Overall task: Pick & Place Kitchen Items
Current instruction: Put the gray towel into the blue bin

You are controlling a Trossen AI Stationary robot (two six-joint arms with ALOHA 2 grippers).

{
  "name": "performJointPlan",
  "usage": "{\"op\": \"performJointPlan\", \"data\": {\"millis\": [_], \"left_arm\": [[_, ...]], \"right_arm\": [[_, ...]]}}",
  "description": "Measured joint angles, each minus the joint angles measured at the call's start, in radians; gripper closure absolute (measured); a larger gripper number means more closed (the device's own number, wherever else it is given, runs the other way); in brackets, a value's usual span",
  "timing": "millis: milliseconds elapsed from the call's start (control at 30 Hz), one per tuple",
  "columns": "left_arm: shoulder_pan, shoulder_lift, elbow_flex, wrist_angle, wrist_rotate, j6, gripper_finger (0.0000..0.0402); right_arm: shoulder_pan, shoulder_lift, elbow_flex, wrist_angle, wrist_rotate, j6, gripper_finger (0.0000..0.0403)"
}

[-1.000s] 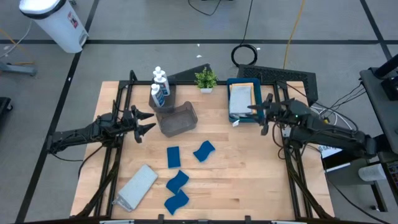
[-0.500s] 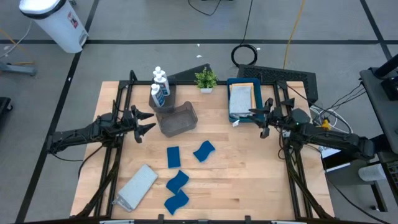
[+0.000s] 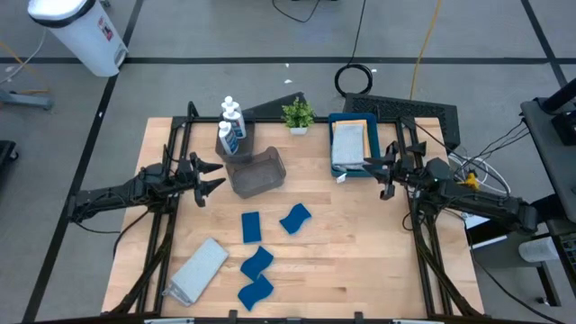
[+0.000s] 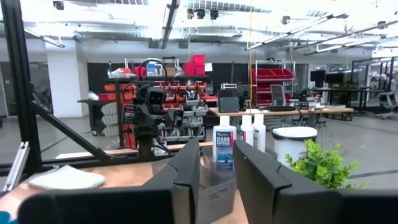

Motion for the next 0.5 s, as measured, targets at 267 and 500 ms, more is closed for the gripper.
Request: {"op": "performJointPlan", "data": {"millis": [267,500], "left_arm": [[0.0,0.0,0.0,0.0,0.0,0.0,0.0151],[0.0,0.0,0.0,0.0,0.0,0.0,0.0151]], "right_arm": [[0.0,0.0,0.0,-0.04,-0.123,0.011,0.0364],[0.0,-0.007,0.0,-0.071,-0.154,0.021,0.0399]]}}
